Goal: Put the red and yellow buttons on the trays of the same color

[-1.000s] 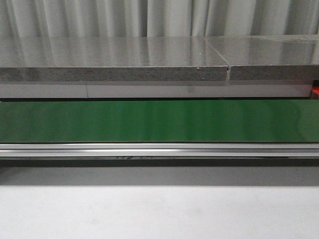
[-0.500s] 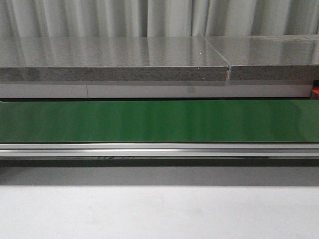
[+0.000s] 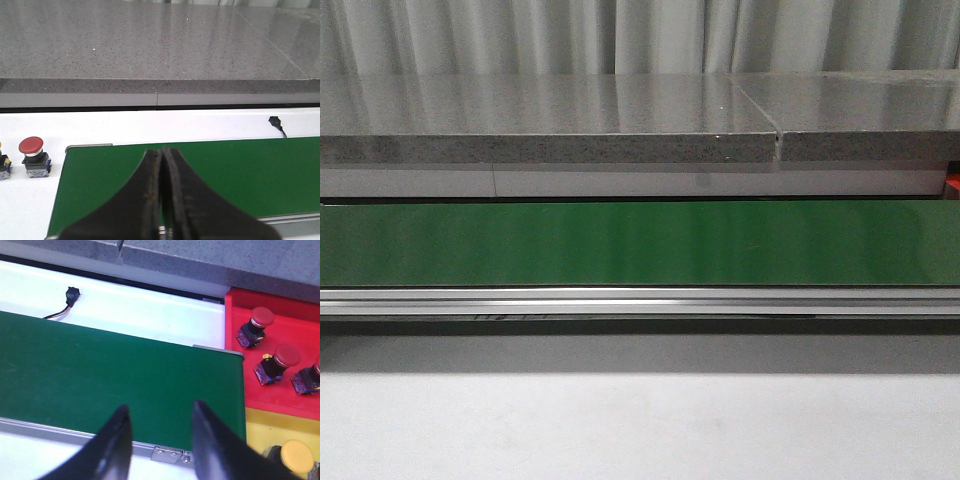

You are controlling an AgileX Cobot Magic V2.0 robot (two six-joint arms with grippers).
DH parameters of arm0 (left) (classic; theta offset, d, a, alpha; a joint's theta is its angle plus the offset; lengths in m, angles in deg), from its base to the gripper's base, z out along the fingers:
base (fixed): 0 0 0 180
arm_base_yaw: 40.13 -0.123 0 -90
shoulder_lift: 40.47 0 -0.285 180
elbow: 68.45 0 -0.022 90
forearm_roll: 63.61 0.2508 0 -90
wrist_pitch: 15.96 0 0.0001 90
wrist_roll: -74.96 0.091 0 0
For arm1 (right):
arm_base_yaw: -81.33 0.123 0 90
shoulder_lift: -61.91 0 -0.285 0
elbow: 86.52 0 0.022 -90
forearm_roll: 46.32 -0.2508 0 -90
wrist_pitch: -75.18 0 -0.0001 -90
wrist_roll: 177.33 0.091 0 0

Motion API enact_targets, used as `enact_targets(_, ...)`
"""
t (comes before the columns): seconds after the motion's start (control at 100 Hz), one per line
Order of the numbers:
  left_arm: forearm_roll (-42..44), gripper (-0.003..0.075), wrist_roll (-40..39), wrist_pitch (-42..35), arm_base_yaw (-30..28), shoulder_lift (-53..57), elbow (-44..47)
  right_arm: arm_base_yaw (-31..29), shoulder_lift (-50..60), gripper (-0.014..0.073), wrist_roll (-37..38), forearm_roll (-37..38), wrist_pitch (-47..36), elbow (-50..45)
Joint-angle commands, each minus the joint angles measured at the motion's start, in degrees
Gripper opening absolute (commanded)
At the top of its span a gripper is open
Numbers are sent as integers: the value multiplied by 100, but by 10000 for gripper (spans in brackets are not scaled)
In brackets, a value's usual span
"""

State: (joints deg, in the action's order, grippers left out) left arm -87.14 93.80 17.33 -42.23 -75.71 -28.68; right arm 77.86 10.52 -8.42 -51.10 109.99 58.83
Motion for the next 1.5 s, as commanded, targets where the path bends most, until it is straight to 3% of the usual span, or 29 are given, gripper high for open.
enact_targets(0.0,-140,-19,9,-414,44,-12,-160,-6,45,46,-61,30,-323,152)
enact_targets(0.06,-140,-19,9,-414,44,-12,-160,-6,45,-77,-61,30,-342,152)
enact_targets(0.67,-140,-12,9,-427,44,-12,-160,-6,45,-69,-61,30,-272,152)
enact_targets(0.81,-140,124,9,-427,44,-12,-160,-6,45,-69,-61,30,-272,152)
enact_targets(1.0,-140,551,9,-427,44,-12,-160,-6,45,-69,-61,30,-272,152)
enact_targets(1.07,-140,641,-1,-564,44,-24,-160,-6,45,-69,-61,30,-272,152)
enact_targets(1.23,-140,638,-82,-964,44,-91,-160,-6,45,-69,-61,30,-272,152)
enact_targets(1.491,-140,585,-1140,-1617,-327,-1286,-580,-6,45,-69,-61,30,-272,152)
